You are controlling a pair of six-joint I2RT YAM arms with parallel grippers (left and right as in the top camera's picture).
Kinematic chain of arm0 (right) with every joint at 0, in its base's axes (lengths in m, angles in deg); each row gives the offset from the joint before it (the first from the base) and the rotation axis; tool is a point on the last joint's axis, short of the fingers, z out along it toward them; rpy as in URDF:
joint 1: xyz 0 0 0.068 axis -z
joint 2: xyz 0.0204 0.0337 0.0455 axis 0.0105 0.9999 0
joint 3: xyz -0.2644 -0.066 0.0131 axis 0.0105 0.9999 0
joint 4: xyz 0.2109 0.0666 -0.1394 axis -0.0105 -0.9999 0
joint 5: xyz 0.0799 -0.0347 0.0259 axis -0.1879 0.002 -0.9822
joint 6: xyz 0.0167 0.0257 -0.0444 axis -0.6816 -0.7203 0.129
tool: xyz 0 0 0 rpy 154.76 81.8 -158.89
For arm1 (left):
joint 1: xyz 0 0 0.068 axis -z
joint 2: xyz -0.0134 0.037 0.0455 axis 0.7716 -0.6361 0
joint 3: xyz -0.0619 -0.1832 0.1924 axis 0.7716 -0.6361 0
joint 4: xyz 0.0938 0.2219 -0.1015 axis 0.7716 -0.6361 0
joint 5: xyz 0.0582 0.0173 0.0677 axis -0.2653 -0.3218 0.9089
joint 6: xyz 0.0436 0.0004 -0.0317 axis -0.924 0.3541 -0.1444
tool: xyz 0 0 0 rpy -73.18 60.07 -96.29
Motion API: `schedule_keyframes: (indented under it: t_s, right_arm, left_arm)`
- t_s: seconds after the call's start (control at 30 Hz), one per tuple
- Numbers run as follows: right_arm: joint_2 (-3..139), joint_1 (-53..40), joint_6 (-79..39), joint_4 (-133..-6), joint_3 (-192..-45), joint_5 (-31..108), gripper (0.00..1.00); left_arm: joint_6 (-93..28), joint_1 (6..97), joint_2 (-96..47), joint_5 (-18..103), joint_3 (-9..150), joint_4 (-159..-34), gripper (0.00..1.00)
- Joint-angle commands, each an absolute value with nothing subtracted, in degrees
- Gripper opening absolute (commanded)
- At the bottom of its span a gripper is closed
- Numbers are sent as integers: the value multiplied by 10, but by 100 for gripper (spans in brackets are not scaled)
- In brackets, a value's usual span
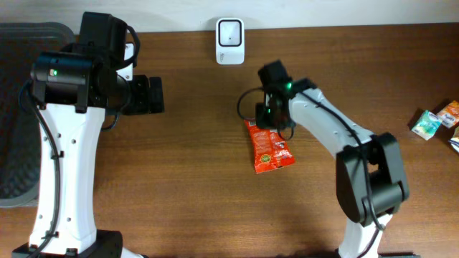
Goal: Scan the item barcode
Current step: 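Regrasp the red bag with the right gripper, then flip the red bag over and lift it with the right gripper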
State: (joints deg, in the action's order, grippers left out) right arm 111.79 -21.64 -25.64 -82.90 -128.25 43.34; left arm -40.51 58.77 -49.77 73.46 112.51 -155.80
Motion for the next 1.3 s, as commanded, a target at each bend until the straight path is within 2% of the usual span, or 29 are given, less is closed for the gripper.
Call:
schedule_keyframes:
  t_s: [0.0, 0.1, 0.17, 0.2, 0.27, 0.33, 0.4, 0.5, 0.6, 0.7, 0.77, 0.8, 0.83, 0.9, 0.97, 1.07, 1.2, 1.27]
  right_arm:
    - [1144, -215, -264, -791, -1232, 424, 14]
    - [1139, -215, -263, -807, -1243, 424, 6]
    - [1100, -198, -258, -933, -1317, 424, 4]
    - [1084, -194, -245, -994, -1357, 422, 8]
    - [1067, -195, -181, -1088, -1394, 401, 26]
    - [1071, -203, -181, -1116, -1358, 382, 27]
    - [1071, -223, -181, -1082, -1282, 383, 26]
    - [1072, -228, -184, -960, -1185, 376, 26]
    - [1072, -227, -186, -861, -1180, 309, 26]
    - [1072, -227, -209, -716, -1180, 308, 27]
    - [1071, -218, -210, -728, -1194, 304, 28]
    - [1069, -210, -210, -760, -1209, 304, 37]
    - [1067, -192, -210, -821, -1247, 303, 42]
    - [1067, -164, -209, -861, -1291, 301, 62]
    - [1072, -113, -209, -841, -1298, 266, 99]
    - [1090, -101, -210, -812, -1273, 224, 99]
    - [1139, -134, -330, -690, -1194, 214, 99]
    - [1168, -145, -349, -664, -1186, 214, 99]
  left_arm:
    - [-400, 587, -498, 741, 1127, -1557, 99]
    - [-400, 587, -498, 741, 1127, -1557, 99]
    - [-400, 587, -498, 741, 1127, -1557, 99]
    - [-400, 587, -498, 741, 1127, -1557, 99]
    - [-400, 586, -498, 741, 1127, -1557, 99]
    - [-400, 586, -498, 741, 1127, -1557, 99]
    - [-400, 587, -498, 741, 1127, -1557, 99]
    - [-400, 586, -498, 741, 1127, -1557, 99]
    - [-400, 586, -498, 741, 1127, -1557, 99]
    - [-400, 586, -498, 741, 1127, -1557, 99]
    - [-400, 586, -498, 741, 1127, -1557, 99]
    - [-400, 586, -498, 741, 1127, -1557, 99]
    - [-400, 586, -498, 741, 1127, -1557, 99]
    - [-400, 586, -498, 741, 1127, -1557, 99]
    - [-400, 586, -498, 741, 1127, -1557, 99]
    - [-400, 586, -498, 741, 1127, -1557, 99]
    - [-400, 586, -498, 741, 1127, -1557, 99]
    - [-400, 586, -498, 741, 1127, -1557, 99]
